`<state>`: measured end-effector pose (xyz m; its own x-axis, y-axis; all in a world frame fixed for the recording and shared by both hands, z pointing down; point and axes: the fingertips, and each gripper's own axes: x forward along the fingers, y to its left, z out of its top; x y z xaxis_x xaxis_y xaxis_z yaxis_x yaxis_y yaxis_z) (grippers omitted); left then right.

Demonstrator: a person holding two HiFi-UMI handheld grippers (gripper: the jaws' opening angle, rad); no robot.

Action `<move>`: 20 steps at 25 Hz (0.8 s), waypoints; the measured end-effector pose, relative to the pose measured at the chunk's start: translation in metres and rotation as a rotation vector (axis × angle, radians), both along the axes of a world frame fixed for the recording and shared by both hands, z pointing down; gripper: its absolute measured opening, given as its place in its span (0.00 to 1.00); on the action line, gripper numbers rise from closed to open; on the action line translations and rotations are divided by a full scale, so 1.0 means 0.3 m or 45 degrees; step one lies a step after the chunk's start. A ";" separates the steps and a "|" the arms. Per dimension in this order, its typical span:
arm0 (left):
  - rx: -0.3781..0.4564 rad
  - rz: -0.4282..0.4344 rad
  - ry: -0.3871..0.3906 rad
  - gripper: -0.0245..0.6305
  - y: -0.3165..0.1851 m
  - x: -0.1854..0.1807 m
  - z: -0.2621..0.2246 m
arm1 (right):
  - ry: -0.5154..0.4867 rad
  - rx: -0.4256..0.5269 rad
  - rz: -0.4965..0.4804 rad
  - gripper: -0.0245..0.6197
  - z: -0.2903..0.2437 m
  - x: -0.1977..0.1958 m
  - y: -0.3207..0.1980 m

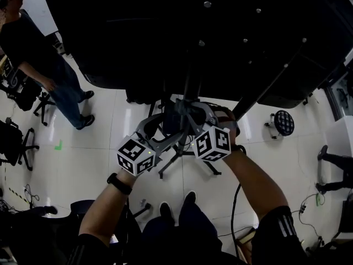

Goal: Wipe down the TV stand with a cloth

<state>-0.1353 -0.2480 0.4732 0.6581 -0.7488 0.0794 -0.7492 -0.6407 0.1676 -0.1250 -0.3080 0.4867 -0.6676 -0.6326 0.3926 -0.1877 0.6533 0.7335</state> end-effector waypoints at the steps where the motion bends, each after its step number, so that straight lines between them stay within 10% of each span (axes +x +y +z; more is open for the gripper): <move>1: -0.007 0.005 -0.008 0.57 -0.002 -0.002 0.024 | -0.006 -0.007 0.006 0.10 0.024 0.001 0.002; 20: -0.238 0.003 -0.010 0.58 -0.073 0.014 0.569 | 0.070 -0.183 0.036 0.10 0.618 0.018 -0.012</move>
<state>-0.1312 -0.2699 0.6439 0.6589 -0.7187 0.2220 -0.7493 -0.6011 0.2778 -0.1197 -0.3116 0.6721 -0.6253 -0.5855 0.5159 -0.1698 0.7474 0.6423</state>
